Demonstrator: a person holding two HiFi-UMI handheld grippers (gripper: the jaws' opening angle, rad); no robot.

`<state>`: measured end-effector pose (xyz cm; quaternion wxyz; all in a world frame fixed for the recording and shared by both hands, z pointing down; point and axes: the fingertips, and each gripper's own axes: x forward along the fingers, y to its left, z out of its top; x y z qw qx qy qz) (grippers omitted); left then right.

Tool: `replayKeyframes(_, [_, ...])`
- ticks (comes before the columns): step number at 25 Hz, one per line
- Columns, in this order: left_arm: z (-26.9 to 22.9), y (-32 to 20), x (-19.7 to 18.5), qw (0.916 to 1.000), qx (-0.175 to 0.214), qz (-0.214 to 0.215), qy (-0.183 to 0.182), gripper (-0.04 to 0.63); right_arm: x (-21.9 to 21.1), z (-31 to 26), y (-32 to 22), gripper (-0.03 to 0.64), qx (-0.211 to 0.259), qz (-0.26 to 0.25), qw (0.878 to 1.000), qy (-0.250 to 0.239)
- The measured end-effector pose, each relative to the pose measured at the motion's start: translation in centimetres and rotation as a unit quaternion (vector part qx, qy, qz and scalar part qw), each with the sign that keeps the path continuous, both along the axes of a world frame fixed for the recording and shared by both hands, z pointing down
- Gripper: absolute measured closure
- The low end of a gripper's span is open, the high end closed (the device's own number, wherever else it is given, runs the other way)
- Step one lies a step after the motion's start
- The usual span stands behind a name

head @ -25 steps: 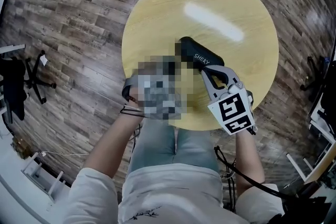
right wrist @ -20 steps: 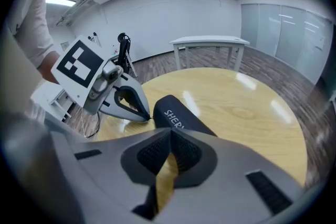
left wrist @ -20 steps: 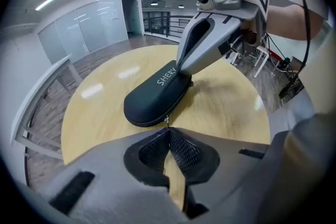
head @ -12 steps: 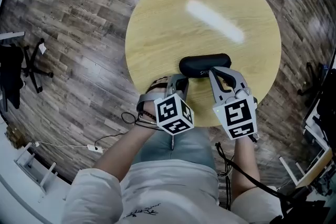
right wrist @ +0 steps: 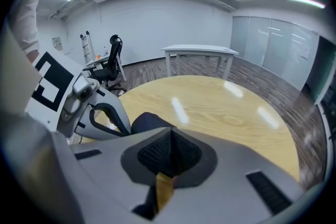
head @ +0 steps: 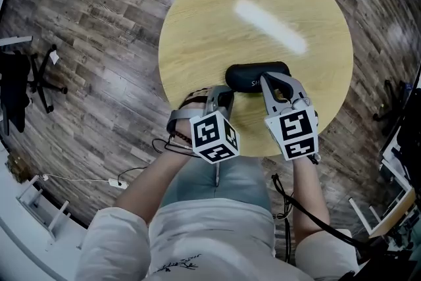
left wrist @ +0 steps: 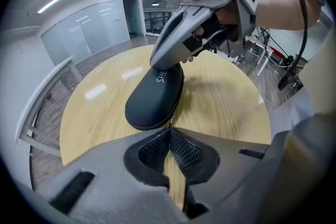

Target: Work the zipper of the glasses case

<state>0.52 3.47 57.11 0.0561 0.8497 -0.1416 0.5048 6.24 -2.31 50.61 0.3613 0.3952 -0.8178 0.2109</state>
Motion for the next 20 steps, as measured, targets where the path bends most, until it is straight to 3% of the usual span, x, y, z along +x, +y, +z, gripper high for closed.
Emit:
replayKeyframes(9, [0.1,-3.2,-3.3,0.999,0.013,-0.042,-0.011,0.586,0.1,0.0,0.0,0.623,0.005,0.006,1.0,-0.004])
replayKeyframes(20, [0.1,-7.0,-2.5,0.9989,0.037,-0.018,-0.022,0.586,-0.1,0.1,-0.1,0.623,0.001,-0.005,1.0,-0.001])
